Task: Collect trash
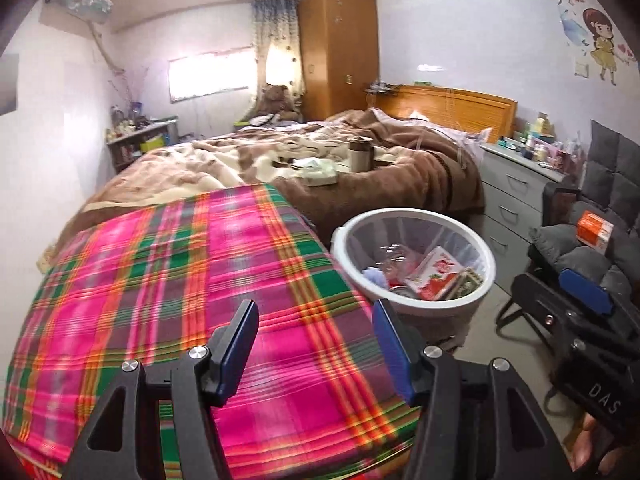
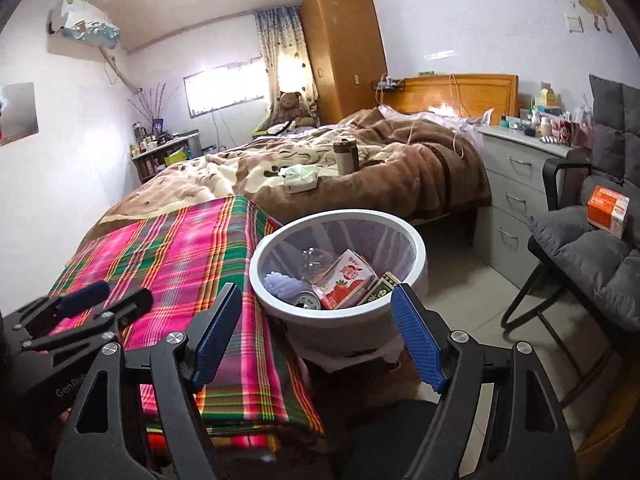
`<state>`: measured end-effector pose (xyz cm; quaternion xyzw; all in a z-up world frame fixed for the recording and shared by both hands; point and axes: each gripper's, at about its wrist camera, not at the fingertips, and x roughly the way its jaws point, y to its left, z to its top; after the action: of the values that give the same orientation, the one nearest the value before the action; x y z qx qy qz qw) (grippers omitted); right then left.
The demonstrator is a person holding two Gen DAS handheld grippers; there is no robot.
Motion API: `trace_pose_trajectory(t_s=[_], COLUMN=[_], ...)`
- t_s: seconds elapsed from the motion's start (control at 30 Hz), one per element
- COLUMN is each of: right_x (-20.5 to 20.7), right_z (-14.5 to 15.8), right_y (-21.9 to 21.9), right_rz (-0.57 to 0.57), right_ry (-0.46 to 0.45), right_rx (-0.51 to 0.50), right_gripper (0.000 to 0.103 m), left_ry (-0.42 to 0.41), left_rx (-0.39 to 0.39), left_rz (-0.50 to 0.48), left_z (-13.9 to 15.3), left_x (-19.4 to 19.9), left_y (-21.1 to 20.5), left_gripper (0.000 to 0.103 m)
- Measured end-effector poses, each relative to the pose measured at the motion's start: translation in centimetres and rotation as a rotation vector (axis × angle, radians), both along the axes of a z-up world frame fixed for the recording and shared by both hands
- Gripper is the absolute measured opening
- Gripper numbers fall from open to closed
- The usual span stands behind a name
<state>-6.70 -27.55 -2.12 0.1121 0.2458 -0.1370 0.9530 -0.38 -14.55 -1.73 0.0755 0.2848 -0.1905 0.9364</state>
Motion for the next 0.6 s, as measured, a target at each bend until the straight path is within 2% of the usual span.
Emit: trace_pose_trajectory(t_s=[0.23, 0.6], right_x=[-0.5, -1.0], right_z=[0.2, 0.5], right_y=[1.2, 1.8], right_rz=[0.020, 0.028], right_ry=[-0.016, -0.031], right_rx=[0.003, 0.007], right_gripper=[0.078, 0.078], left_ry=[-0.021, -0.010], left_rx=[-0.012, -0.027], left_rz=[0.036, 0.033], left_z=[0.5, 0.4], left_x=[-0.6, -0.8], left_y=[1.9, 2.3], left_gripper=[0.059, 0.059])
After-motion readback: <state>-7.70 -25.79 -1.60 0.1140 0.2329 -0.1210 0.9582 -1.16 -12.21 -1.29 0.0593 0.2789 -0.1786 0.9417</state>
